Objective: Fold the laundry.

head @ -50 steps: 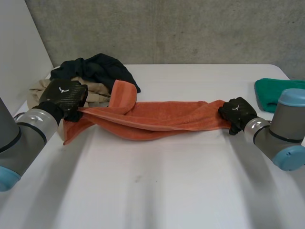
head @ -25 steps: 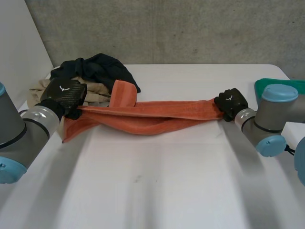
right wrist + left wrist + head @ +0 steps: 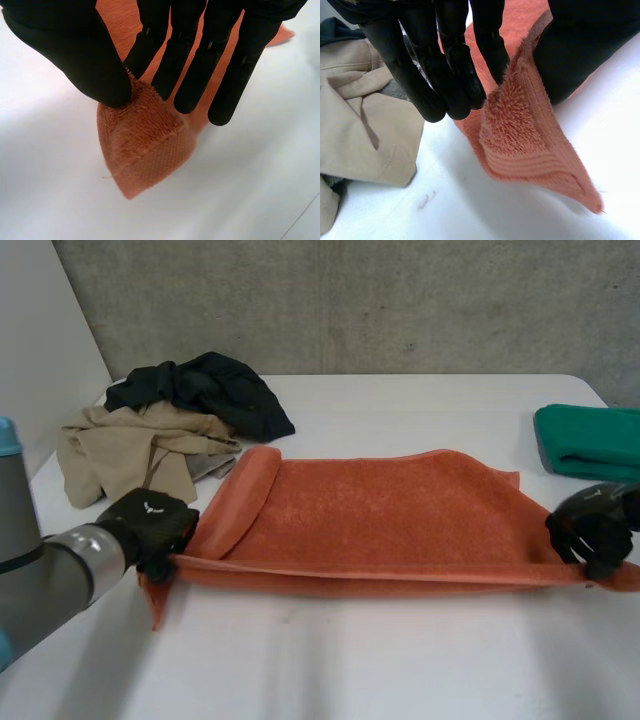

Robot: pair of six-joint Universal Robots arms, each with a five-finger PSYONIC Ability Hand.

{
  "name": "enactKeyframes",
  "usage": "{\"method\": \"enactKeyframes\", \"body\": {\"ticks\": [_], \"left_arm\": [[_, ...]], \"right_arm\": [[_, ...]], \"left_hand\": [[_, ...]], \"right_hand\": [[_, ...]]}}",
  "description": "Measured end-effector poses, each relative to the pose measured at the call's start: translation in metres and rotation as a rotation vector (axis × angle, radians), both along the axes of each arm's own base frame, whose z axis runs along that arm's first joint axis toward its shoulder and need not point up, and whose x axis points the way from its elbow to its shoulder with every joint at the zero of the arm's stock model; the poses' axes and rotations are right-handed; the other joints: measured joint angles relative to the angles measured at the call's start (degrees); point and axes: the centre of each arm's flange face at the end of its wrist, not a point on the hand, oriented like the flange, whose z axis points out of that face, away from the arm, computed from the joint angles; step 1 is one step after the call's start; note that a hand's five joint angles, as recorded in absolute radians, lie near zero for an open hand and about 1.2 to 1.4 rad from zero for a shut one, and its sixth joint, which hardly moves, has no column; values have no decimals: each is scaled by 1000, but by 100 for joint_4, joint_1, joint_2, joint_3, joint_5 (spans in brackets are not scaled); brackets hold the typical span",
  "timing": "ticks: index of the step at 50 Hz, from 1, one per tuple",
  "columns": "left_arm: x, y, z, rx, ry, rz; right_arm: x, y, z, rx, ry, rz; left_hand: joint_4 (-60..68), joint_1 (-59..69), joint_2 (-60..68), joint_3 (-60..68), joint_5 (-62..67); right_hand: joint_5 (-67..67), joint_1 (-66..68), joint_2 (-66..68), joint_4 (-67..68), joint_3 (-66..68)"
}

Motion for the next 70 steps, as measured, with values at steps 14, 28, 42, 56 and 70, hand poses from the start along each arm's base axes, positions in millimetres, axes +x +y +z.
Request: {"method": "enactKeyframes", "body": {"ticks": [14,28,42,56,70], "left_arm": [[-55,-101,160,-864,344,41],[-44,-84,183,-851,480,107],[-31,-31,0,-298,254,95],[-14,-18,-81,-194,42,99],[12,-29,-63,-294,33,181]], "right_arm": [[26,-75,144,-927,-421,-213],[14,-65,172,-1041,-565,-219],[2,-32,-4,-463,-314,-205],[-16,-6,-70,-275,-220,-174],[-23,-4,-55,-323,-193,-174]], "left_hand": [[4,0,12,17,0],[4,0,12,17,0],[5,0,15,18,0],[-2493,-2212,-2470,-2347,-2147],[-3670,-3361,-3655,-3584,-3334]], "right_hand": [[93,0,1,8,32],[134,0,1,15,32],[168,0,1,15,32],[171,0,1,15,32],[171,0,1,15,32]]}}
